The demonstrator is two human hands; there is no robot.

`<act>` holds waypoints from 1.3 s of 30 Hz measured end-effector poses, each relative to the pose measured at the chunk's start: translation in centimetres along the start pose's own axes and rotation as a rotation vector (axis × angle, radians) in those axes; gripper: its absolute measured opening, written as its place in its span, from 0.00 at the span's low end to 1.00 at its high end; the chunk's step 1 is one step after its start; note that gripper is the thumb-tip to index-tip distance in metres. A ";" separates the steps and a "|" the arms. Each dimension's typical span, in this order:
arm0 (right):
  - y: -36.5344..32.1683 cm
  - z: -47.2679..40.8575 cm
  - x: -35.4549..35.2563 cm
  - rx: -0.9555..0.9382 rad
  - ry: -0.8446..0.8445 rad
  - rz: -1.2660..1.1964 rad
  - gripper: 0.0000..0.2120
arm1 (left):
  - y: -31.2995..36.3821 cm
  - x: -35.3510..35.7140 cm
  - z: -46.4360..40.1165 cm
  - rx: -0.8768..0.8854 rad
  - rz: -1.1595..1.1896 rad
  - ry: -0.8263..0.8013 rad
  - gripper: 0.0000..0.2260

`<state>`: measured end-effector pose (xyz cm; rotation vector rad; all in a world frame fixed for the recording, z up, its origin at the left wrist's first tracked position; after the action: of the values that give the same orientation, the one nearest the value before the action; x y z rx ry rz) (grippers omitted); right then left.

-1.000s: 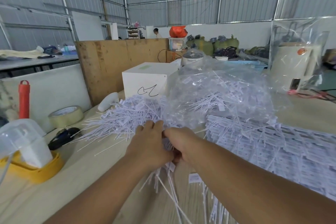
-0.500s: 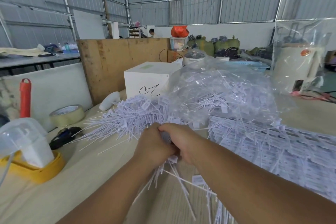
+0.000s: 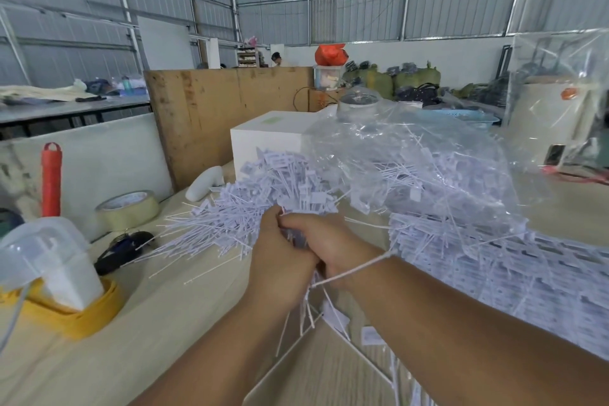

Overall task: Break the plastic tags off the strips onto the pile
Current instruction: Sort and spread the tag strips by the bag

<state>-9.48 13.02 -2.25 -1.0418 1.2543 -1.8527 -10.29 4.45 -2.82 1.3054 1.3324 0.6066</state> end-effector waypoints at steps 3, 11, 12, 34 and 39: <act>-0.7 -0.2 0.1 0.004 -0.034 0.114 0.16 | 0.4 -0.3 0.4 -0.001 0.024 -0.078 0.39; -2.0 0.3 -1.2 0.019 0.001 0.241 0.16 | 1.7 -2.6 0.5 0.057 -0.124 -0.378 0.27; -1.9 0.3 -1.1 0.021 0.012 0.233 0.16 | 1.6 -2.9 0.4 0.088 -0.185 -0.378 0.28; -3.9 2.0 -4.0 0.001 0.109 0.631 0.39 | 0.3 -4.7 -2.3 0.296 -0.486 -0.015 0.18; -4.4 2.9 -4.5 -0.061 0.096 0.768 0.43 | 2.0 -7.6 -2.0 0.024 -0.842 -0.232 0.19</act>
<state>-5.22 17.04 1.42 -0.3946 1.4987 -1.2776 -13.19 -1.32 2.07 0.6913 1.5288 -0.1411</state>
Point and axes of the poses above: each hand's wrist, its own z-axis away from the middle knuckle, its own x-axis out of the palm, y = z × x, the point moved 3 cm from there along -z, towards the middle knuckle, and after that the axes turned 4 degrees about -z, right-handed, at the moved point
